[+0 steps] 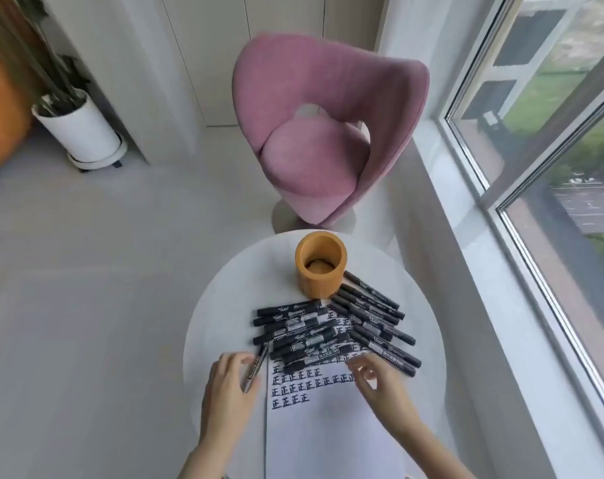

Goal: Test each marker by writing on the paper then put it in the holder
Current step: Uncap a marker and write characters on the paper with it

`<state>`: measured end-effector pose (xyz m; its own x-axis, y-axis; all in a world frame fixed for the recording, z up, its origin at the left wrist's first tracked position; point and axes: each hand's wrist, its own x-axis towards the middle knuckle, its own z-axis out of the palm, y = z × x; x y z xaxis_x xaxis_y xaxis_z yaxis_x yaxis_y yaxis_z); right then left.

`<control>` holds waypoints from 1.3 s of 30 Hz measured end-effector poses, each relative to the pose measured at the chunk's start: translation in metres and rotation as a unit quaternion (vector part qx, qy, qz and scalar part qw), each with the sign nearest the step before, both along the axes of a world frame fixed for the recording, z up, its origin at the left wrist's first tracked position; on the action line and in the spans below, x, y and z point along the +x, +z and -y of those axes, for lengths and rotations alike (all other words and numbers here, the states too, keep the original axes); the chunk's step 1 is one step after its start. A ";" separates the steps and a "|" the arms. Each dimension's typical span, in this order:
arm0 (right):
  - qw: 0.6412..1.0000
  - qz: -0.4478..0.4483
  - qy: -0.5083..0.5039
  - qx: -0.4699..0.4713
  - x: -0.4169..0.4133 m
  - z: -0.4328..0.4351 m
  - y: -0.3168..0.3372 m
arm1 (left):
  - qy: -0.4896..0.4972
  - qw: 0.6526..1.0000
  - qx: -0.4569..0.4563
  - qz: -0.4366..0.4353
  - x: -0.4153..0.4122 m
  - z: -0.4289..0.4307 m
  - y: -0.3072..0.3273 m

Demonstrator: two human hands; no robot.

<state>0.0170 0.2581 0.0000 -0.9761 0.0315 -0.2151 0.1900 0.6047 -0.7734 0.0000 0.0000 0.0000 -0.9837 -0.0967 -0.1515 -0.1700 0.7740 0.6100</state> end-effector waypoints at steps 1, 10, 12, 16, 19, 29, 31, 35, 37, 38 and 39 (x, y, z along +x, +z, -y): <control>1.000 -0.019 0.013 0.001 -0.004 0.003 -0.008 | 0.007 1.000 -0.002 -0.016 -0.002 0.001 -0.007; 0.961 -0.229 0.134 0.077 -0.038 0.023 -0.043 | -0.015 0.996 -0.003 -0.092 -0.003 0.009 -0.058; 0.944 -0.265 0.163 0.110 -0.043 0.025 -0.050 | -0.025 0.993 0.001 -0.118 -0.002 0.010 -0.060; 0.920 -0.302 0.203 0.142 -0.044 0.028 -0.064 | -0.031 0.986 0.004 -0.166 0.004 0.013 -0.069; 0.899 -0.336 0.230 0.163 -0.046 0.027 -0.069 | -0.024 0.982 0.010 -0.190 0.004 0.014 -0.079; 0.879 -0.353 0.256 0.191 -0.057 0.026 -0.076 | 0.008 0.974 0.076 -0.215 0.004 0.013 -0.090; 0.886 -0.345 0.250 0.185 -0.054 0.027 -0.075 | 0.016 0.972 0.094 -0.216 0.004 0.011 -0.089; 0.892 -0.338 0.240 0.178 -0.045 0.029 -0.074 | 0.038 0.965 0.126 -0.225 0.006 0.011 -0.089; 0.895 -0.340 0.228 0.177 -0.041 0.030 -0.073 | 0.052 0.959 0.147 -0.237 0.006 0.011 -0.088; 0.897 -0.339 0.220 0.177 -0.038 0.032 -0.073 | 0.054 0.956 0.159 -0.241 0.006 0.012 -0.087; 0.899 -0.337 0.215 0.179 -0.034 0.033 -0.073 | 0.051 0.953 0.168 -0.245 0.007 0.012 -0.087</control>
